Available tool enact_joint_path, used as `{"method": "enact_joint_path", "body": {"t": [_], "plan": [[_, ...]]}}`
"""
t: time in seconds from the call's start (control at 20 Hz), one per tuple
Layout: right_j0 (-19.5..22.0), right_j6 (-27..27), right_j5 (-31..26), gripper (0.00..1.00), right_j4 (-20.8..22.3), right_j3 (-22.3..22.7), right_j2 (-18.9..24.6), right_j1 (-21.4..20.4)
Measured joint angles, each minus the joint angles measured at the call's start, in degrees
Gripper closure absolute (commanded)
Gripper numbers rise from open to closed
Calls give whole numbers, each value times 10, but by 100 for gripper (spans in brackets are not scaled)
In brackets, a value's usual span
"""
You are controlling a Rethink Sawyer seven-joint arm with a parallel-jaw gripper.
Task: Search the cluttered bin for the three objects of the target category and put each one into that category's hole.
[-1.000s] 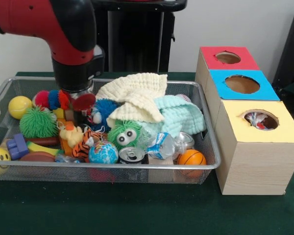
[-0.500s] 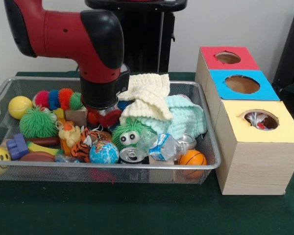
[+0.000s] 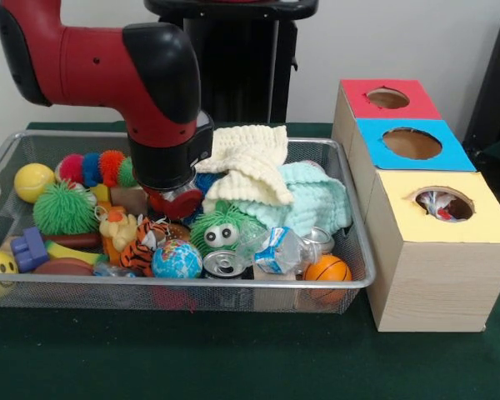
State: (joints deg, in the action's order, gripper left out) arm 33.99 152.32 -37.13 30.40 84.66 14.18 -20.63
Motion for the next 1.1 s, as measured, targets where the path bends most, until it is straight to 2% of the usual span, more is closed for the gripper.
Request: {"method": "enact_joint_path", "body": {"t": [0.25, 0.5, 0.85, 1.1], "plan": [[13, -28, -22, 100, 0, -12, 8, 1], [30, -77, -67, 100, 1, -27, 11, -9], [45, -142, -127, 100, 1, -40, 16, -42], [51, -157, -137, 100, 1, -43, 19, -70]]}}
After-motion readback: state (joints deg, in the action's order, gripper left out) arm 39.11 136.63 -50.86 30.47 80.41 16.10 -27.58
